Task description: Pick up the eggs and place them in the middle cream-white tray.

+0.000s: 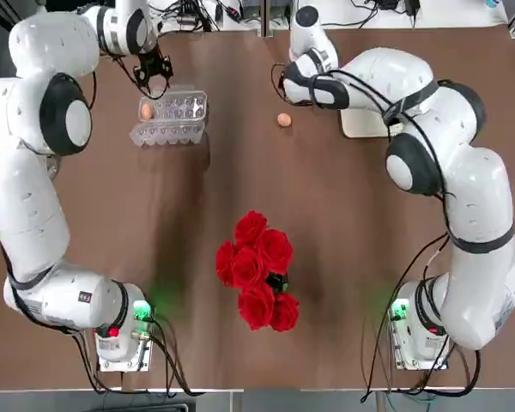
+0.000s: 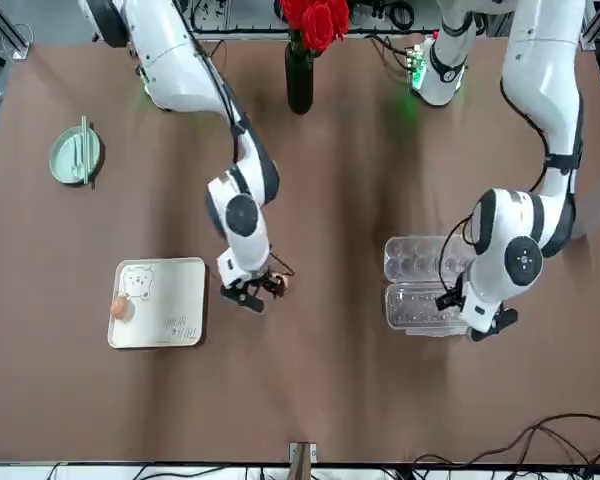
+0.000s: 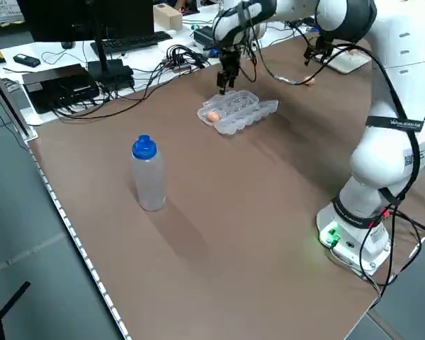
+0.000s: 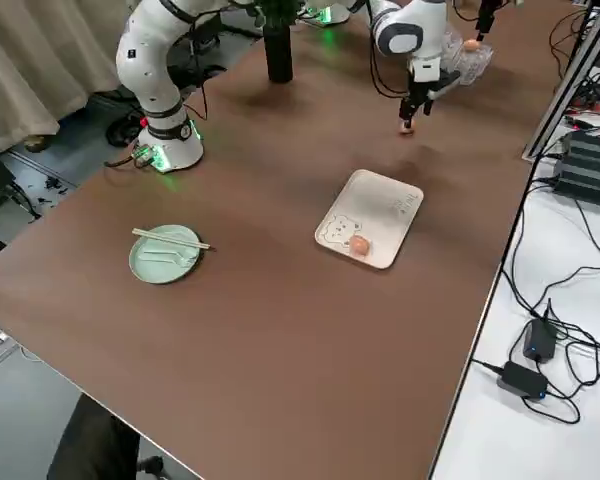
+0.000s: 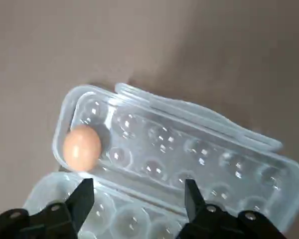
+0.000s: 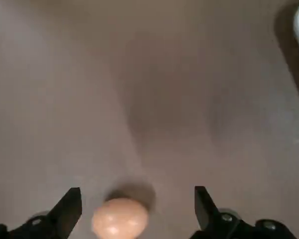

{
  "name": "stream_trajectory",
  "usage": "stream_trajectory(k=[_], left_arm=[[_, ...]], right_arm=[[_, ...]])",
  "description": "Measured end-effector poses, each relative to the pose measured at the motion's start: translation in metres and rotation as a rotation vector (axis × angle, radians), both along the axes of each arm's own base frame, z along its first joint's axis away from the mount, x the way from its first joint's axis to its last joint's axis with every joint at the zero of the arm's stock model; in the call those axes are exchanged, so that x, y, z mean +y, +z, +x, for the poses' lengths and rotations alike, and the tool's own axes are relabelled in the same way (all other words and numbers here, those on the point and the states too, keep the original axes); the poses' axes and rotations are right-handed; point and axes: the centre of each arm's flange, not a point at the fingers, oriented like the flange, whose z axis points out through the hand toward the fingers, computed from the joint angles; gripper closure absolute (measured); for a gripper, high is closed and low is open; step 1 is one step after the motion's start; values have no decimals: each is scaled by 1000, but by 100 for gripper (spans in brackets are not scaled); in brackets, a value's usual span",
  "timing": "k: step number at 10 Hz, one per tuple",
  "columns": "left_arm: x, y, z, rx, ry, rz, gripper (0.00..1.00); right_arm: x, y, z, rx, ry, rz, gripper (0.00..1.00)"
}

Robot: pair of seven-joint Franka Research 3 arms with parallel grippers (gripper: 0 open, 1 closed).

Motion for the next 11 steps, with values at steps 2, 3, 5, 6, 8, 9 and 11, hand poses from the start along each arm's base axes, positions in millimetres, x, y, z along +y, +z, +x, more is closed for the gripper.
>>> stream_trajectory(k=[2,3,5,6,8,9,11], left_arm=[[33,-25,-1,-15,-19,35,19],[39,-35,-1,-18,-22,38,19],[37,-56,-3,-23,-33,39,20],[38,-61,-4,-19,-36,41,21],[42,-67,-9,-3,-31,43,22],[43,-70,-11,4,-29,43,22],[42,-72,-13,8,-30,42,22]], right_arm=[[24,-16,-8,-19,20,10,0],[31,-33,-14,-13,35,-1,0],[38,-56,-21,-15,62,-26,0],[37,-58,-21,-21,71,-38,0],[36,-62,-20,-27,84,-58,0],[35,-64,-21,-28,89,-66,0],[37,-69,-23,-30,104,-80,0]])
